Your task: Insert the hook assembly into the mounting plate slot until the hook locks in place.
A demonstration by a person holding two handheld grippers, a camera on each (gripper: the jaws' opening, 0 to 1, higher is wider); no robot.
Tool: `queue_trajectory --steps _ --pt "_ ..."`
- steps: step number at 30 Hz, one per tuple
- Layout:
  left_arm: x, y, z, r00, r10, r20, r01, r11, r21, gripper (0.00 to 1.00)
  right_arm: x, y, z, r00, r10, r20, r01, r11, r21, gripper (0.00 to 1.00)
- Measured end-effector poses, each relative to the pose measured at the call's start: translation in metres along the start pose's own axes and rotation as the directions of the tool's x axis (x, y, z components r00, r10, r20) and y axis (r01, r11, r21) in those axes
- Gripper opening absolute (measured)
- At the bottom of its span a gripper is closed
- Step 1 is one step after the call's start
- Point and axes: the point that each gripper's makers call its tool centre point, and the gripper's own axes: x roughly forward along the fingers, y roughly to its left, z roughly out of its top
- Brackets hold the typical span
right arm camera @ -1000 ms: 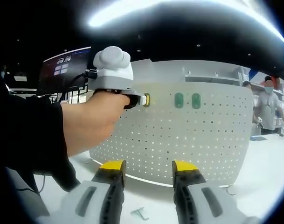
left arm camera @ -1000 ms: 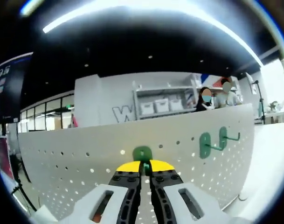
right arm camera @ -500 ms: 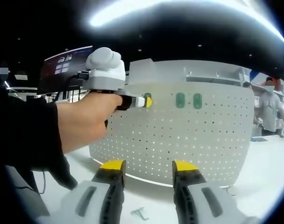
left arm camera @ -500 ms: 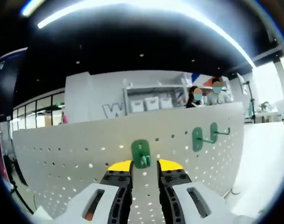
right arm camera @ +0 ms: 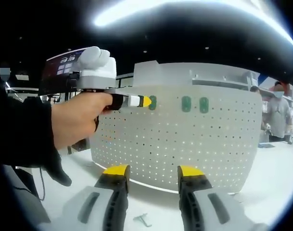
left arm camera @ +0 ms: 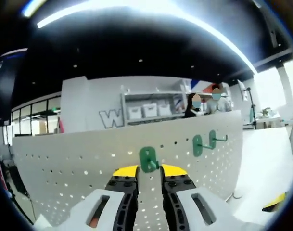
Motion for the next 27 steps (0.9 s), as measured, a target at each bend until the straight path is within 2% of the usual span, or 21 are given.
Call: queue_trajectory --steps 11,20,27 --pt "-0.024 0.009 -0.005 0.999 -0.051 -0.011 0.051 0.999 -0.014 0.23 0.000 0.000 0.000 1.000 -0.003 -0.002 0.003 1.000 -0.018 0.37" --pt "-0.051 0.015 0.000 0.994 -0.105 0.004 0.105 0.994 -0.032 0.26 0.001 0.003 -0.003 1.000 0.003 -0.013 -0.003 1.000 -0.026 0.37" --pt "-0.068 0.012 0.000 0.988 -0.151 0.004 0.151 0.988 -0.020 0.27 0.001 0.003 -0.004 1.000 0.004 -0.019 -0.005 1.000 -0.030 0.37"
